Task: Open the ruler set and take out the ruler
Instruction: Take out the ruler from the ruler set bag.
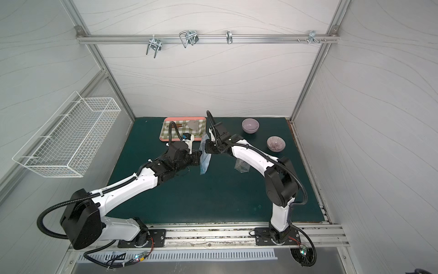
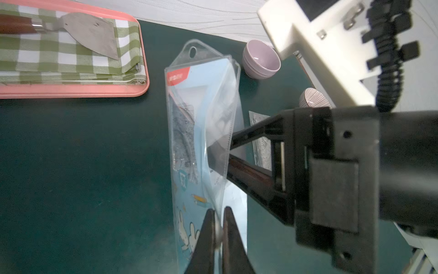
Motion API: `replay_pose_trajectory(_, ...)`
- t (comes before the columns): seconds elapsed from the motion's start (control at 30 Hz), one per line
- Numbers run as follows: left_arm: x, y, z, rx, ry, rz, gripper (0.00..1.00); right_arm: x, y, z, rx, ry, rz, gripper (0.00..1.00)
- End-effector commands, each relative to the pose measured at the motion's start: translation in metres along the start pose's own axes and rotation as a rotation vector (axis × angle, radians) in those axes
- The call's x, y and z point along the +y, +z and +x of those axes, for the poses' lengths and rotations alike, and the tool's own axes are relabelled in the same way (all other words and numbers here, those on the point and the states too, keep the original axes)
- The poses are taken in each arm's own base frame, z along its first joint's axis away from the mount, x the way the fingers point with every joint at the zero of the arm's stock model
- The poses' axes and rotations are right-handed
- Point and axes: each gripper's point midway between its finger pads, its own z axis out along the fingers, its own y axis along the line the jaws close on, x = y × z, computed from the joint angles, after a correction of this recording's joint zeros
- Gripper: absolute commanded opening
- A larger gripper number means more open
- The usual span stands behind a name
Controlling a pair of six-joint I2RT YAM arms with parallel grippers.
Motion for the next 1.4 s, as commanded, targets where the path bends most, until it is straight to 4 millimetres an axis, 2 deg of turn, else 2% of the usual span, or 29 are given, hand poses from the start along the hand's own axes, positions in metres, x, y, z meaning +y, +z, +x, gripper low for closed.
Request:
replay_pose_trajectory(0.0, -0.007, -0.01, -0.033, -0.102, -0.004, -0.013, 0.0, -0.009, -0.005, 0.002, 0.006, -0.032, 0.089, 0.21)
replay_pose_trajectory(0.23, -0.014, -0.007, -0.034, -0.109, -0.004, 0.005, 0.0, -0.021, -0.003, 0.008, 0.044, -0.076, 0.176, 0.23)
replay_pose_trajectory(0.53, -0.016, -0.009, -0.045, -0.139, -0.006, -0.004, 0.0, -0.023, 0.006, 0.025, 0.107, -0.068, 0.162, 0.2)
replay_pose_trajectory(1.0, -0.013, -0.007, -0.051, -0.169, -0.051, -0.025, 0.0, -0.004, 0.013, 0.034, 0.149, -0.017, 0.041, 0.16)
replay_pose_trajectory(1.37, -0.007, -0.006, -0.05, -0.172, -0.076, -0.054, 0.0, -0.004, 0.011, 0.031, 0.133, 0.0, 0.034, 0.09)
